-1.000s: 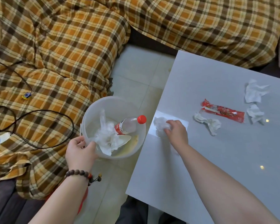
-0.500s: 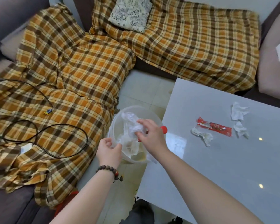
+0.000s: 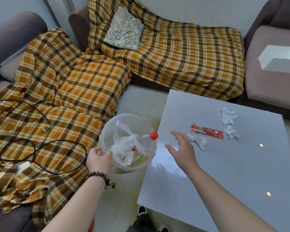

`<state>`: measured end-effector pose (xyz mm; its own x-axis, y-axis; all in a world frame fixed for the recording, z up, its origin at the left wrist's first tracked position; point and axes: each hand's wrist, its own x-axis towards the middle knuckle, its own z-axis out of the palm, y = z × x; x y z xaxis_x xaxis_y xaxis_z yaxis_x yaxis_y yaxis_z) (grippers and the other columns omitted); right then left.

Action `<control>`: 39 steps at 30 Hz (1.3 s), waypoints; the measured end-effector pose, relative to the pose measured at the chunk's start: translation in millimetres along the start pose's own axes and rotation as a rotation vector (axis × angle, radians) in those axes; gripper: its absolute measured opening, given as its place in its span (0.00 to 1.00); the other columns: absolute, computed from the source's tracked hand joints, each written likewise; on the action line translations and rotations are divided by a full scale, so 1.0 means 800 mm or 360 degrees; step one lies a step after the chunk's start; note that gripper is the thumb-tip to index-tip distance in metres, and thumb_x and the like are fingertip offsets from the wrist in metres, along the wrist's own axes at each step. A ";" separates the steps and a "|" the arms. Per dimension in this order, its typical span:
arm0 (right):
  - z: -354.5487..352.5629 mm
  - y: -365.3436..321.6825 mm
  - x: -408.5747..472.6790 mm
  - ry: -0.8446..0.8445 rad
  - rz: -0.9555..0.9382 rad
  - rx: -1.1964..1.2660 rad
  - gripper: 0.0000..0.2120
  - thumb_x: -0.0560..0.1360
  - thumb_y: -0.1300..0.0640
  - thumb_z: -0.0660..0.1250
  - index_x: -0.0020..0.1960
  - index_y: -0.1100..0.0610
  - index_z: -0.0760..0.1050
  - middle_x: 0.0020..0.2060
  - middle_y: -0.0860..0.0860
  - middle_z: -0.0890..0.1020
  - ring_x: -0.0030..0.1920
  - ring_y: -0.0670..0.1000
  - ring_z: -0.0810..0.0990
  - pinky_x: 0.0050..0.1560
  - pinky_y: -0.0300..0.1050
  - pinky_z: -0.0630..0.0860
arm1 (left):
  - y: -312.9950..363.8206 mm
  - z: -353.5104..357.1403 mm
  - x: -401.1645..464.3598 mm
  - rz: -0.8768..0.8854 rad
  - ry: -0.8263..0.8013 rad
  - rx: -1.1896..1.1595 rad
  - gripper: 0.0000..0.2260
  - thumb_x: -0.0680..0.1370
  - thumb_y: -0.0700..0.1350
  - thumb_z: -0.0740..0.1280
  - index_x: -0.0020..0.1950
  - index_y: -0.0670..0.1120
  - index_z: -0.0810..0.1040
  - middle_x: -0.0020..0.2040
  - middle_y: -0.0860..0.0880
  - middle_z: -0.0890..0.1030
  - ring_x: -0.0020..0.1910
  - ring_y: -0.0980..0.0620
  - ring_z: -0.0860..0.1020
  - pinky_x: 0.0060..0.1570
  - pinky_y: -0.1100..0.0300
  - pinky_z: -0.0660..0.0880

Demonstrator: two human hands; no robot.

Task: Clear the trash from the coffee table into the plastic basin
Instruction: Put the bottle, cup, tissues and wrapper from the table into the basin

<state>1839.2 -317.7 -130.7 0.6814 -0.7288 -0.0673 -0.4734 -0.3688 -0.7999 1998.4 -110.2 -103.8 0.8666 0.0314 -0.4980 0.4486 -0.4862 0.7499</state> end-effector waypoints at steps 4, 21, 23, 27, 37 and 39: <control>-0.031 0.055 -0.024 0.0079 0.0333 -0.0070 0.26 0.73 0.55 0.71 0.68 0.53 0.69 0.66 0.54 0.72 0.64 0.55 0.73 0.64 0.50 0.70 | 0.003 -0.008 0.003 0.0014 0.0021 0.0007 0.21 0.74 0.41 0.69 0.66 0.43 0.71 0.64 0.41 0.77 0.51 0.41 0.81 0.44 0.48 0.82; 0.062 0.061 0.080 0.0580 0.1021 -0.0103 0.26 0.72 0.55 0.71 0.68 0.58 0.69 0.65 0.60 0.72 0.65 0.59 0.71 0.62 0.51 0.69 | 0.162 0.054 0.233 0.0188 -0.0404 0.0237 0.21 0.74 0.40 0.69 0.67 0.44 0.72 0.58 0.45 0.79 0.40 0.49 0.80 0.45 0.48 0.82; 0.079 0.049 0.099 0.0616 0.1115 -0.0095 0.25 0.73 0.55 0.71 0.68 0.58 0.69 0.66 0.60 0.72 0.65 0.60 0.71 0.62 0.50 0.69 | 0.188 0.068 0.262 0.0242 -0.0494 0.0328 0.22 0.74 0.41 0.69 0.67 0.44 0.72 0.56 0.45 0.79 0.39 0.50 0.81 0.46 0.48 0.82; 0.101 0.029 0.118 0.0654 0.1246 -0.0103 0.25 0.73 0.54 0.70 0.68 0.57 0.69 0.65 0.59 0.72 0.66 0.59 0.70 0.63 0.50 0.69 | 0.232 0.100 0.300 0.0350 -0.0652 0.0466 0.21 0.74 0.41 0.69 0.66 0.43 0.72 0.54 0.46 0.80 0.40 0.48 0.82 0.44 0.50 0.82; 0.090 0.069 0.139 0.0830 0.1497 -0.0092 0.24 0.74 0.53 0.69 0.68 0.56 0.69 0.66 0.58 0.71 0.65 0.59 0.70 0.62 0.51 0.70 | 0.284 0.216 0.298 0.0514 -0.0862 0.0635 0.20 0.75 0.41 0.68 0.66 0.42 0.72 0.62 0.43 0.78 0.36 0.51 0.80 0.35 0.57 0.78; 0.084 0.088 0.144 0.0862 0.1540 -0.0075 0.24 0.74 0.54 0.69 0.68 0.55 0.69 0.66 0.58 0.70 0.65 0.59 0.71 0.61 0.51 0.71 | 0.293 0.245 0.291 0.0581 -0.0866 0.0672 0.20 0.75 0.42 0.68 0.66 0.44 0.71 0.63 0.43 0.77 0.34 0.53 0.78 0.34 0.58 0.77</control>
<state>1922.0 -389.2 -234.8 -0.3157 -0.8726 -0.3727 -0.7025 0.4790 -0.5264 2262.7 -388.0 -129.4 0.6651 -0.5744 -0.4772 -0.0603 -0.6782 0.7324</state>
